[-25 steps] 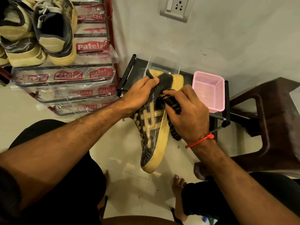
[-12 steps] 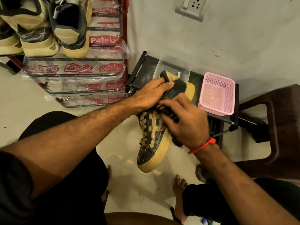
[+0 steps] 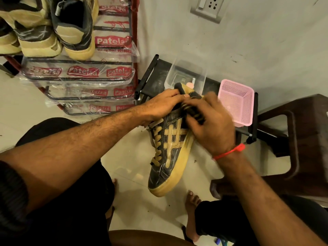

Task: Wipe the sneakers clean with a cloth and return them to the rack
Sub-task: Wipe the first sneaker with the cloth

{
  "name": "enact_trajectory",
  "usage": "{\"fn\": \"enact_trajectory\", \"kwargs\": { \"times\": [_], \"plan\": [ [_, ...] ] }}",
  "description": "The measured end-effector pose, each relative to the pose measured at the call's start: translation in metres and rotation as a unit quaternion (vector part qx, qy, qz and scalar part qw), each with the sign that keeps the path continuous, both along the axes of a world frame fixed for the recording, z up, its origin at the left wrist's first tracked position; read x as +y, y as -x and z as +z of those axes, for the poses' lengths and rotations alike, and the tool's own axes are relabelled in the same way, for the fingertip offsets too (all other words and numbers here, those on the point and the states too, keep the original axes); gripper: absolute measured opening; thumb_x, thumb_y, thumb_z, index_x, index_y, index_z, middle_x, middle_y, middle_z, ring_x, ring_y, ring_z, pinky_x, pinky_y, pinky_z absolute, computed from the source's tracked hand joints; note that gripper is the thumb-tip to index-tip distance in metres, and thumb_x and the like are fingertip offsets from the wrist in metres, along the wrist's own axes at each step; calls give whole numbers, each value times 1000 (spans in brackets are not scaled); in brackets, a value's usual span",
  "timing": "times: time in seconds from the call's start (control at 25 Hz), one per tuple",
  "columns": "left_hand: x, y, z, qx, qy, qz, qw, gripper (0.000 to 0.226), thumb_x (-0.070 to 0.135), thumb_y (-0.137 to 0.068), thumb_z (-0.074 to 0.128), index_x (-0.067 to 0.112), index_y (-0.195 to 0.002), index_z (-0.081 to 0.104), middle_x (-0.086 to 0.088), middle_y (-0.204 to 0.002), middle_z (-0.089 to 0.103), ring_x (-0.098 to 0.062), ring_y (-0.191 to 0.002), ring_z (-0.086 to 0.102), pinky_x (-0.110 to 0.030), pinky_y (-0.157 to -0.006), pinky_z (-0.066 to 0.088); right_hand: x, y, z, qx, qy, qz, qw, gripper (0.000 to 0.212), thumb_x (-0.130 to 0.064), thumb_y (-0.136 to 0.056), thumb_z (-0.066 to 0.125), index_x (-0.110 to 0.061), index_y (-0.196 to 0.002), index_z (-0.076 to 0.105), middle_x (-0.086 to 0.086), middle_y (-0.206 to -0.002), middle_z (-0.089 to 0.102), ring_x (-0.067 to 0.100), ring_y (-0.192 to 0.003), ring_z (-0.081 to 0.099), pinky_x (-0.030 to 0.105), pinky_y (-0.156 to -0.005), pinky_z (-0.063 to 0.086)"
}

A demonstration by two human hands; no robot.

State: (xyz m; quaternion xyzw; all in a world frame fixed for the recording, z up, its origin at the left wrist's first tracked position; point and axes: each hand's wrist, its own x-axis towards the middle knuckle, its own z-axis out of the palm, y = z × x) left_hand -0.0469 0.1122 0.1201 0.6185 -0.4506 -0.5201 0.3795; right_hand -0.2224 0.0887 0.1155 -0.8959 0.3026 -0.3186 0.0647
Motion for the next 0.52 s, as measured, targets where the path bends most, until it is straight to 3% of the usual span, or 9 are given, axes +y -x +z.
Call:
{"fn": "enact_trajectory", "kwargs": {
  "times": [0.08, 0.24, 0.32, 0.4, 0.44, 0.52],
  "plan": [
    [0, 1, 0, 6, -5, -4, 1000, 19, 33, -106, 50, 25, -102, 67, 11, -93, 67, 0, -84, 65, -24, -82, 50, 16, -4, -6, 42, 28, 70, 996, 34, -31, -89, 61, -10, -113, 71, 10, -101, 63, 22, -83, 62, 35, -59, 58],
    [-3, -6, -1, 12, -5, 17, 1000, 27, 31, -106, 51, 13, -120, 66, 2, -109, 66, -7, -95, 67, -21, -84, 54, -4, 1, 6, 16, -17, -3, 1000, 35, -34, -89, 58, -11, -113, 71, 9, -98, 59, 19, -78, 57, 39, -55, 56],
    [-5, -5, -4, 4, -15, 13, 1000, 26, 32, -106, 51, 13, -114, 67, 0, -105, 69, -8, -95, 69, -25, -88, 53, 13, -5, 0, 44, 3, 65, 997, 32, -32, -88, 60, -14, -111, 72, 8, -97, 60, 18, -78, 58, 38, -55, 55],
    [-5, -2, -5, -11, -16, 5, 1000, 25, 32, -106, 51, 13, -106, 67, 3, -94, 68, 5, -79, 67, -17, -79, 52, 27, -11, -5, 90, 27, 130, 987, 32, -32, -89, 59, -14, -112, 73, 7, -97, 62, 20, -78, 60, 36, -54, 54],
    [-6, -2, -5, -17, -11, 9, 1000, 25, 32, -106, 51, 13, -104, 67, 5, -92, 64, 9, -72, 63, -11, -72, 50, 22, -10, -5, 83, 17, 118, 989, 34, -33, -90, 58, -13, -113, 72, 8, -98, 61, 20, -79, 60, 35, -55, 54],
    [-7, -7, -4, -20, -1, 49, 999, 20, 35, -105, 50, 20, -103, 64, 4, -104, 61, 6, -87, 62, -10, -75, 49, 2, -4, 0, 30, -23, 40, 999, 35, -32, -90, 60, -11, -117, 71, 8, -98, 59, 19, -81, 57, 32, -61, 54]
  ]
}}
